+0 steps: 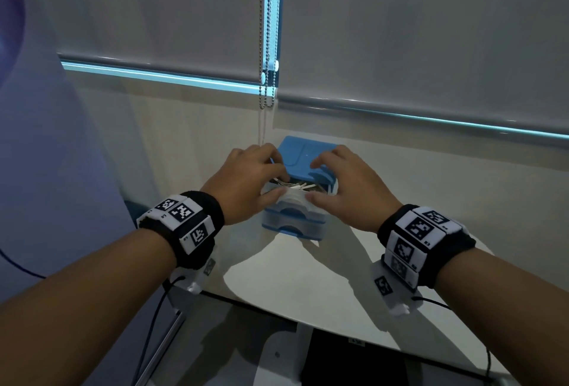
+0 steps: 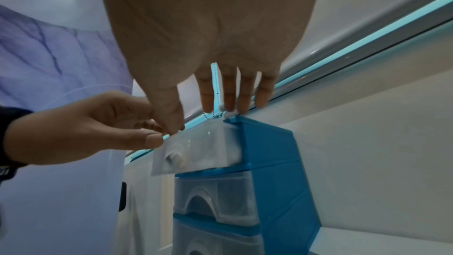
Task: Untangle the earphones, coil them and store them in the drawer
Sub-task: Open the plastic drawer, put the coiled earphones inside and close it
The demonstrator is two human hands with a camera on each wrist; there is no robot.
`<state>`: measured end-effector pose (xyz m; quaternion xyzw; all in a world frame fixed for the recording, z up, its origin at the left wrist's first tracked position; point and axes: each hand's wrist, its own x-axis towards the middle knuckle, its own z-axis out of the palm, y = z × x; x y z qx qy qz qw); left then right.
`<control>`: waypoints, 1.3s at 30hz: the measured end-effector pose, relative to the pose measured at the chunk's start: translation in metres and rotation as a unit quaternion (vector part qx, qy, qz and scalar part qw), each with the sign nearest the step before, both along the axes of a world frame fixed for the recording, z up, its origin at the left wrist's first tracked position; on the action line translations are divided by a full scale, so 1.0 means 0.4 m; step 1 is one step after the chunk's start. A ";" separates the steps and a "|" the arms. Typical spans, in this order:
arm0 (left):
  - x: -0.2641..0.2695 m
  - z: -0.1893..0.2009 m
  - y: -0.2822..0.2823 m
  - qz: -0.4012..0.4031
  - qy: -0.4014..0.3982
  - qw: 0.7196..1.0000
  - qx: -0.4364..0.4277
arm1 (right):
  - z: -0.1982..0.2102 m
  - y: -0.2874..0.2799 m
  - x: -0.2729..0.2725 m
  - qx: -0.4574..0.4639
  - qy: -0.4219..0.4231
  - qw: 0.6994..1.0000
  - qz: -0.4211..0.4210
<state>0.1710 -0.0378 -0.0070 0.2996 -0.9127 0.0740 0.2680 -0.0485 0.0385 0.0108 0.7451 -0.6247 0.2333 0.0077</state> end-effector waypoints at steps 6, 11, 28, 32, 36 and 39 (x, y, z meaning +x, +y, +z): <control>-0.021 -0.021 -0.024 0.026 0.015 0.981 0.191 | -0.008 -0.025 -0.008 0.105 0.012 0.994 -0.028; -0.030 -0.037 -0.048 0.002 0.068 0.973 0.222 | -0.018 -0.039 -0.026 0.110 0.004 0.993 -0.030; -0.035 -0.067 -0.086 -0.006 0.151 0.970 0.188 | -0.048 -0.063 -0.031 0.022 -0.047 0.997 -0.053; -0.039 -0.067 -0.084 0.003 0.155 0.972 0.178 | -0.053 -0.069 -0.030 0.011 -0.050 0.997 -0.061; -0.044 -0.062 -0.072 0.019 0.153 0.973 0.170 | -0.049 -0.060 -0.027 0.010 -0.062 0.996 -0.059; -0.055 -0.053 -0.053 0.035 0.142 0.975 0.168 | -0.045 -0.052 -0.023 0.014 -0.068 0.996 -0.060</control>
